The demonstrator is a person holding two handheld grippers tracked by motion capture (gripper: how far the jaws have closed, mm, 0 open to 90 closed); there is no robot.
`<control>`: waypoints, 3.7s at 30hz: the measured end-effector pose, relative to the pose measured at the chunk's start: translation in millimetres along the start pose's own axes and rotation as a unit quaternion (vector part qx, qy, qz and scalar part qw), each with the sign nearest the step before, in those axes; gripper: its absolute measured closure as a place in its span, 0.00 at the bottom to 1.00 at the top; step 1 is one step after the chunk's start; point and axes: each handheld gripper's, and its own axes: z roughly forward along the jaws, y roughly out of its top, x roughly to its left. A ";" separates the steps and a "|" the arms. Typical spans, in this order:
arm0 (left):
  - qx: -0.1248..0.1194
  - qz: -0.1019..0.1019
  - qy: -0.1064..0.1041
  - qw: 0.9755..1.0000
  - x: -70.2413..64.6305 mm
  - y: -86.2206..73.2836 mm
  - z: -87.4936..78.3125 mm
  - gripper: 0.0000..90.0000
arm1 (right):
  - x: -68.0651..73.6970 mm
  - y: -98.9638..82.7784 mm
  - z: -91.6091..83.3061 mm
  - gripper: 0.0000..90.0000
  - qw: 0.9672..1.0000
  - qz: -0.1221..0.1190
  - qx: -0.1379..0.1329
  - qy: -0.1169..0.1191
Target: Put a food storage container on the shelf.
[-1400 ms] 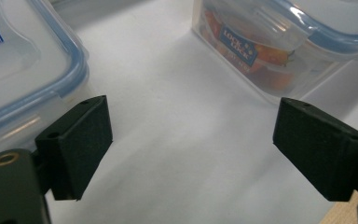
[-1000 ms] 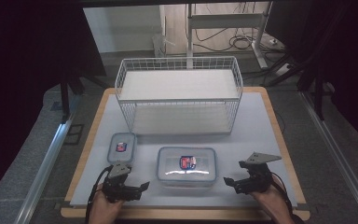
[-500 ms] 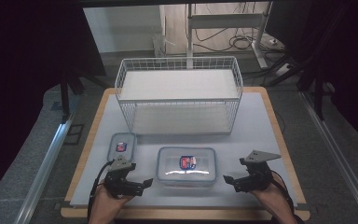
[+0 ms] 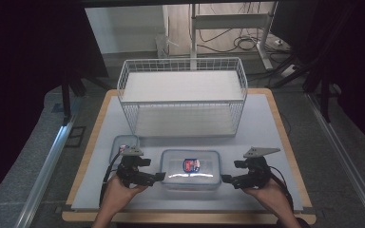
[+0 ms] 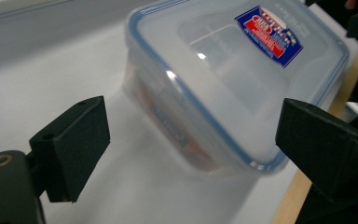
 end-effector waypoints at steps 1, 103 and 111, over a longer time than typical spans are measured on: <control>0.004 -0.003 -0.006 1.000 1.0 1.9 3.3 0.12 | 0.1 1.8 2.6 0.20 1.000 0.002 0.002 0.004; -0.119 -0.036 -0.058 0.991 -3.7 82.4 -66.8 0.59 | 1.2 100.4 -32.5 0.59 0.985 0.070 -0.117 0.105; -0.128 -0.029 -0.046 0.990 0.3 111.2 -78.5 0.59 | -2.0 129.1 -35.6 0.57 0.985 0.064 -0.124 0.097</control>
